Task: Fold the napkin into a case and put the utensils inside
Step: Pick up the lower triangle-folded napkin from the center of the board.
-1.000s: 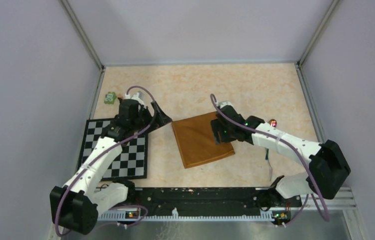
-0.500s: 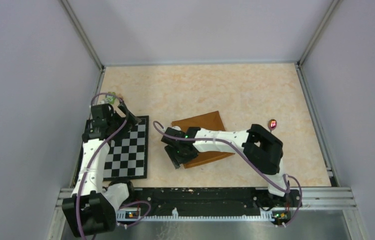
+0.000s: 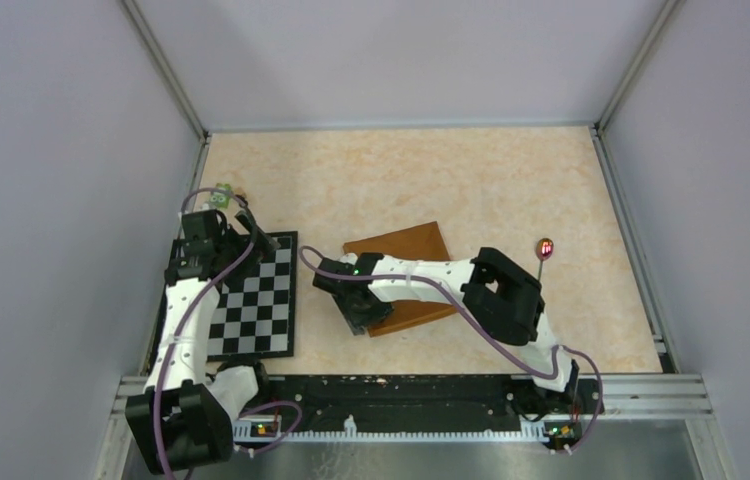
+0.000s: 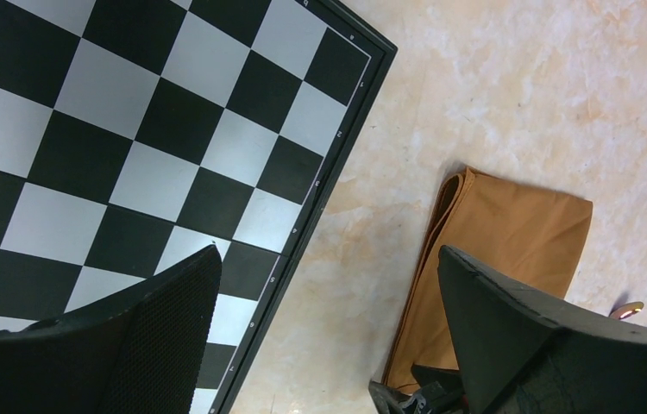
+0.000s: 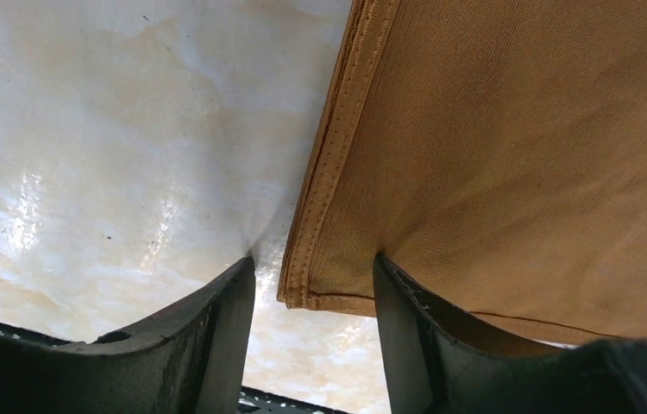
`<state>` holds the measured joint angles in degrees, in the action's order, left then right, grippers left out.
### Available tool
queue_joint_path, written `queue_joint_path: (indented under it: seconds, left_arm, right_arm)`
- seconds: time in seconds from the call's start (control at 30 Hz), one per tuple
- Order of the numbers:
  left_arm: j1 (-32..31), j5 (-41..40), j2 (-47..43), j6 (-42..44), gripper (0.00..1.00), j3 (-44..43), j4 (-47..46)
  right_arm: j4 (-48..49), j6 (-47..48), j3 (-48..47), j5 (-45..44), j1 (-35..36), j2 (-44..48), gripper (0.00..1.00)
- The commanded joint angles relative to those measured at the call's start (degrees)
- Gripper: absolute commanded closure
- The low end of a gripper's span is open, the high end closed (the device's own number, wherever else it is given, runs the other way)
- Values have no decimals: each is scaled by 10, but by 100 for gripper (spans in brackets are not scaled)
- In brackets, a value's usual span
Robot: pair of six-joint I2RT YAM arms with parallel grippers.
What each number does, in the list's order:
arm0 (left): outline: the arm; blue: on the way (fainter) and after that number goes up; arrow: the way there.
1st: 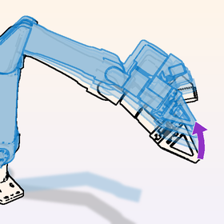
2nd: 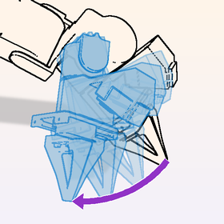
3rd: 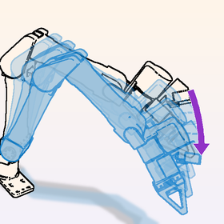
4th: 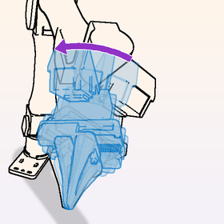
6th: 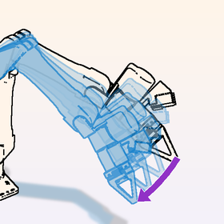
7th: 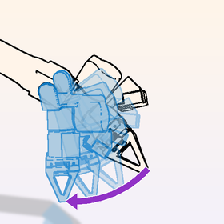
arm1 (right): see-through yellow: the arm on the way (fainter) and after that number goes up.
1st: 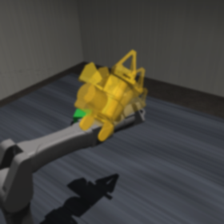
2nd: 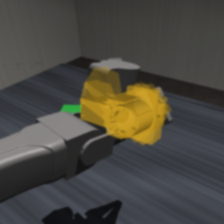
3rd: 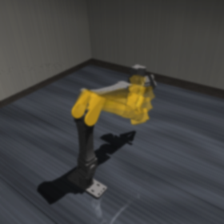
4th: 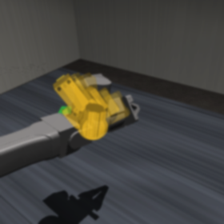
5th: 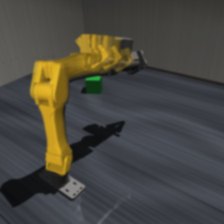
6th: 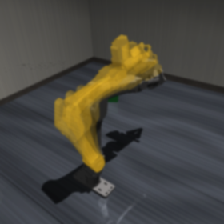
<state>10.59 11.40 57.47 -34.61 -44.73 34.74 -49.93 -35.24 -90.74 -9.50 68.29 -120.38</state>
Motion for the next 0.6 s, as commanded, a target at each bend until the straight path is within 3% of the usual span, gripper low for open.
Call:
queue_joint_path:
  seconds: [0.0, 0.13, 0.37, 0.4, 0.57]
  left_arm:
    - [4, -6, -4, 14, 1, 6, -18]
    - [5, -4, -3, 12, 1, 8, -21]
    - [5, 32, 4, 37, 1, 13, -29]
    - [5, 70, 4, 51, 1, 16, -37]
    - [4, 263, 28, 89, 1, 47, -102]
  right_arm:
    - [-16, -11, -9, -28, 7, -13, 48]
    - [11, -17, 25, -31, 10, -21, 55]
    - [73, -23, 80, -34, 9, 1, 94]
    - [78, -19, 83, -41, 8, 7, 100]
    - [137, 7, 113, -41, 4, 79, 100]
